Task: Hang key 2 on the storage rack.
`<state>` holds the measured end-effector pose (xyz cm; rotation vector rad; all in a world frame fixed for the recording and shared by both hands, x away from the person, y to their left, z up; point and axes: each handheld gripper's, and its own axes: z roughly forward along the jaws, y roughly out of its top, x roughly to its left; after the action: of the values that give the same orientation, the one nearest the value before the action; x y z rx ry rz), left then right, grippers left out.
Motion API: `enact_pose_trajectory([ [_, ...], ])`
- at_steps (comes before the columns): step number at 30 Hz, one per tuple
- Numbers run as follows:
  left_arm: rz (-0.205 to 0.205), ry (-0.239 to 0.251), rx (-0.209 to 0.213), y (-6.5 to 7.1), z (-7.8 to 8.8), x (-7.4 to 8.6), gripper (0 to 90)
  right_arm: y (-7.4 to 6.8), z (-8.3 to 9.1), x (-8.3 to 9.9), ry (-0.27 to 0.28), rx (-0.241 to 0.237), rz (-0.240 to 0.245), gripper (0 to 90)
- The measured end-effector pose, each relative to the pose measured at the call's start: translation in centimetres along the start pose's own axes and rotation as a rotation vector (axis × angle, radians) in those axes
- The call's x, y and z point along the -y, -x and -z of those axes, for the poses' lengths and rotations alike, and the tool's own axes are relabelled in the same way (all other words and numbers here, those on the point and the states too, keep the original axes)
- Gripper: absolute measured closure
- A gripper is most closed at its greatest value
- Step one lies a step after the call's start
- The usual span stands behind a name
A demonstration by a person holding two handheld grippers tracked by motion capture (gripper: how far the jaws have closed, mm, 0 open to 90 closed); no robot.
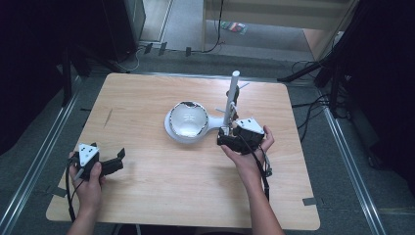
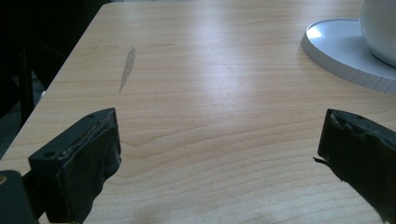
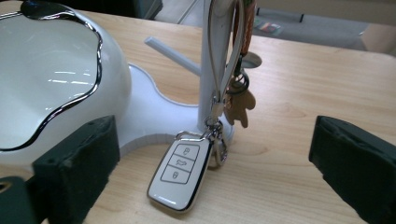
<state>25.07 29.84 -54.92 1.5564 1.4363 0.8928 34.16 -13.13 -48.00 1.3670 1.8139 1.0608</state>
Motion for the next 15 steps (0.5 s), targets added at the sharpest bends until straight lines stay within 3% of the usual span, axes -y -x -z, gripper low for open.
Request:
enact_pose_trajectory([
  [2, 0.0, 0.0, 0.0, 0.0, 0.0, 0.0, 0.0, 0.1, 0.1, 0.4, 0.0, -0.009, 0.003, 0.0],
  [5, 0.0, 0.0, 0.0, 0.0, 0.0, 0.0, 0.0, 0.1, 0.3, 1.0, 0.0, 0.023, 0.034, 0.0],
  [15, -0.002, -0.001, 0.0, 0.0, 0.0, 0.0, 0.0, 1.2, 1.0, 2.3, -0.008, 0.006, 0.008, 0.0],
])
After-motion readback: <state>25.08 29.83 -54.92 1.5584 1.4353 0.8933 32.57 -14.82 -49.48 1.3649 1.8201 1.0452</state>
